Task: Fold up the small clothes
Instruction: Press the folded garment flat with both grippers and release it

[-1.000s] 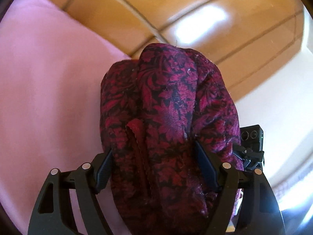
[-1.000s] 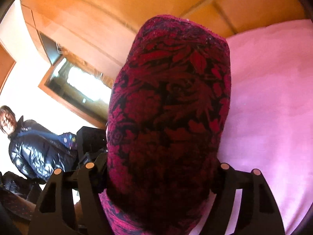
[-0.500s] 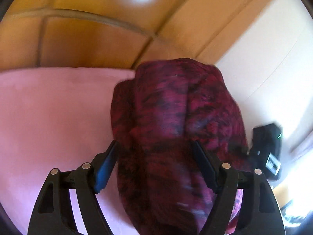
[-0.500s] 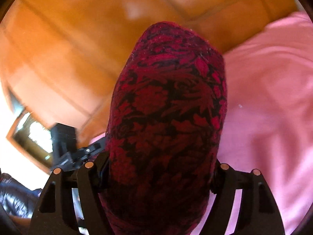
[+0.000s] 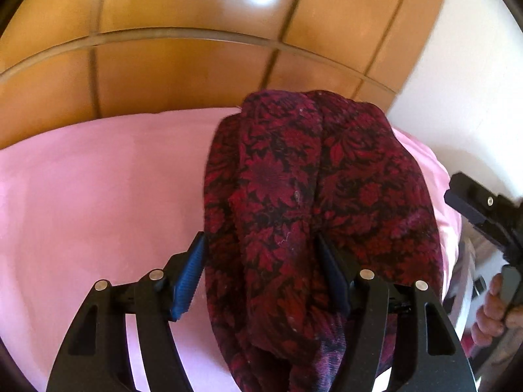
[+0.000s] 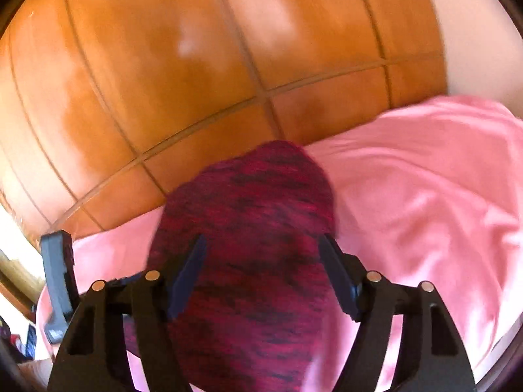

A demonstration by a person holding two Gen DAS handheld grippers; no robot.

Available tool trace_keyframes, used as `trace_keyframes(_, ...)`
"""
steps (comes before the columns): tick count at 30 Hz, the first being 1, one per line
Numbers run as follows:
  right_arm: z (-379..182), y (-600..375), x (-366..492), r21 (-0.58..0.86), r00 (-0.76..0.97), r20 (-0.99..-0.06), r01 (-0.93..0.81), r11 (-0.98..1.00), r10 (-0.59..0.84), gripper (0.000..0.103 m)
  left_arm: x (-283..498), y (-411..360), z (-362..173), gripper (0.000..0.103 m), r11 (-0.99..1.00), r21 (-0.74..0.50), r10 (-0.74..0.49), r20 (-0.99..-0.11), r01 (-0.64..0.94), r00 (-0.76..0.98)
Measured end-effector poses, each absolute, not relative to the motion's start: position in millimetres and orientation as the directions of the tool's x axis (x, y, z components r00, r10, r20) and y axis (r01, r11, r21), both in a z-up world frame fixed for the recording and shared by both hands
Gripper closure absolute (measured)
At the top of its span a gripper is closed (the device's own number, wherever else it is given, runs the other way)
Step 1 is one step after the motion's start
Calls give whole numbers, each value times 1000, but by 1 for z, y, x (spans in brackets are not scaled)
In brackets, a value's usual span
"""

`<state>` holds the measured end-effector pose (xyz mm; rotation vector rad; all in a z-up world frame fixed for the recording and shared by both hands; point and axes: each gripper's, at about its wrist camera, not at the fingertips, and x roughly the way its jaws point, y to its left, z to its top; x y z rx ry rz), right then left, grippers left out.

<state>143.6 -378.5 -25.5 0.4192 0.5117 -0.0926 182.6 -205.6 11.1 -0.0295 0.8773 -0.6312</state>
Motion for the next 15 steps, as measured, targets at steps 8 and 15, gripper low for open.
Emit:
trace_keyframes(8,-63,-350,227,175,758,-643,283,943,-108,36,196,-203,0,36,864,-255,-468,-725,434,505)
trace_keyframes(15,-48,-341,163,241,815,-572,270,932,-88,34,173,-192,11,26,875,-203,-449,-681,439,579)
